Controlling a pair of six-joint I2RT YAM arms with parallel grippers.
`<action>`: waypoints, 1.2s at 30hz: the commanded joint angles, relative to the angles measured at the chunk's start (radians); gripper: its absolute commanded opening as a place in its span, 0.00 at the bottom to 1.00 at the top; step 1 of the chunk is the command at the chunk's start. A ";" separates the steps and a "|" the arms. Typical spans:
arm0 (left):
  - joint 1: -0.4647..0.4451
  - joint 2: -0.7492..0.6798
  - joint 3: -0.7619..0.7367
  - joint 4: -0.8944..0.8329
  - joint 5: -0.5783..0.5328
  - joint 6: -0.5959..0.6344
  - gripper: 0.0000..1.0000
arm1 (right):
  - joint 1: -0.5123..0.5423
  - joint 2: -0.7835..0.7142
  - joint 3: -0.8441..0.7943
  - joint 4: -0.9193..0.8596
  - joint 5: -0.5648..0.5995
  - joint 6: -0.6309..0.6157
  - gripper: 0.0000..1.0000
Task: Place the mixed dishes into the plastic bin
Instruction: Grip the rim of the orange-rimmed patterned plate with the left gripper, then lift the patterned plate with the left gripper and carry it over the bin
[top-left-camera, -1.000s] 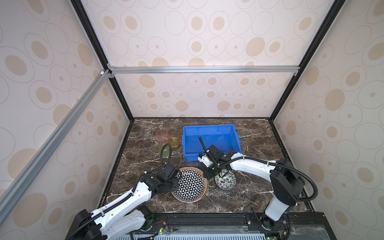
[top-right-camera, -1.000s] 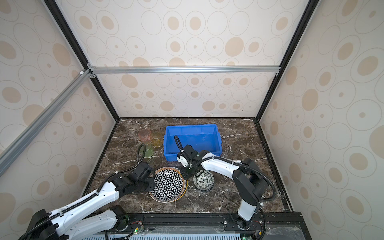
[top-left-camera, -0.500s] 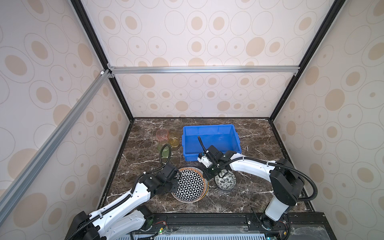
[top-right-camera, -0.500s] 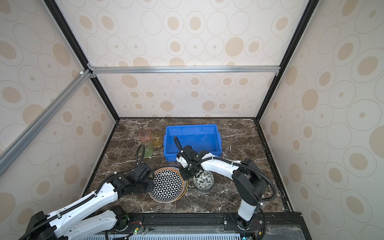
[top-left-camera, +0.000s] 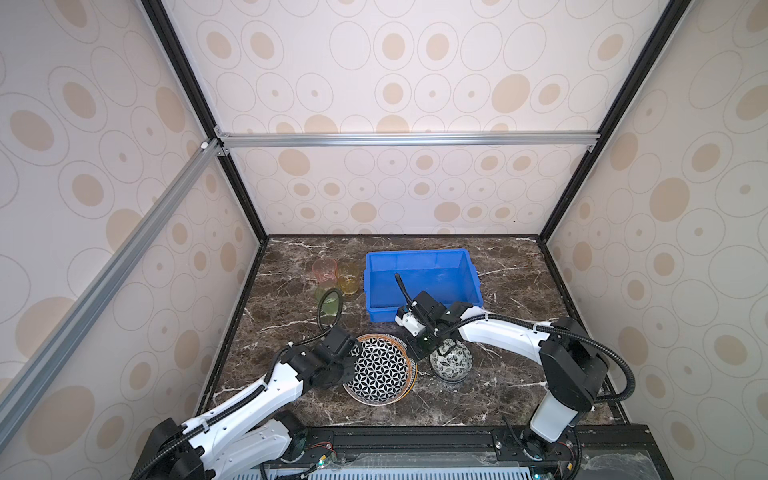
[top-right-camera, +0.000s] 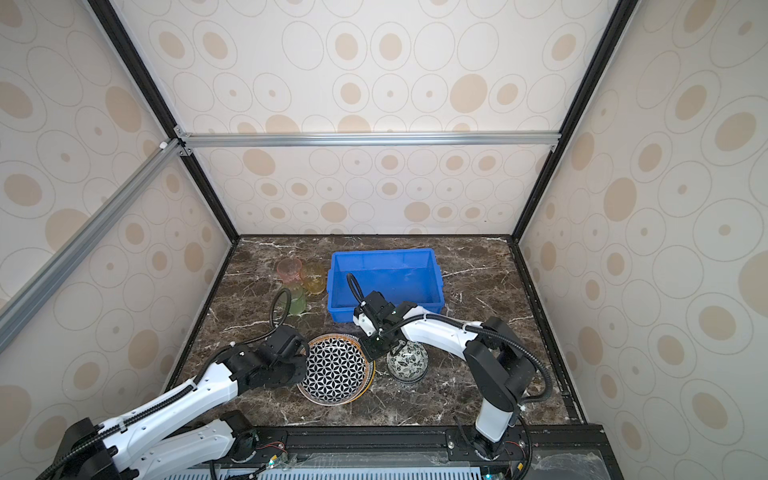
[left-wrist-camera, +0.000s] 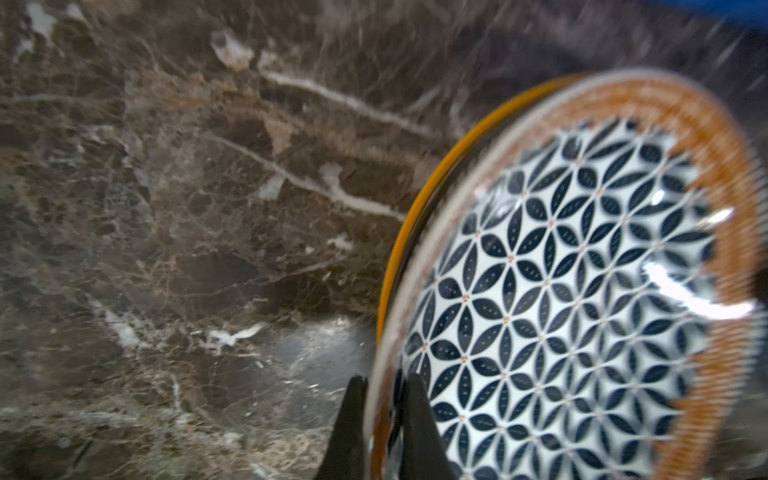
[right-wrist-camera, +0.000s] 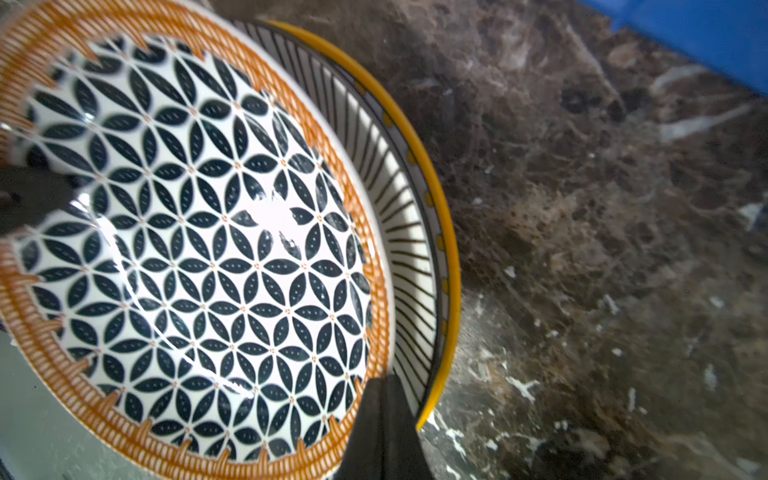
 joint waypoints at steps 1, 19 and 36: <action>-0.018 0.023 -0.008 -0.056 -0.034 0.024 0.00 | 0.026 0.025 0.017 0.008 -0.043 -0.008 0.05; -0.010 0.005 0.031 -0.156 -0.117 0.016 0.00 | 0.027 -0.043 0.054 -0.001 -0.017 -0.010 0.07; -0.006 -0.086 0.178 -0.245 -0.173 0.040 0.00 | 0.027 -0.263 0.077 -0.037 0.183 -0.035 0.53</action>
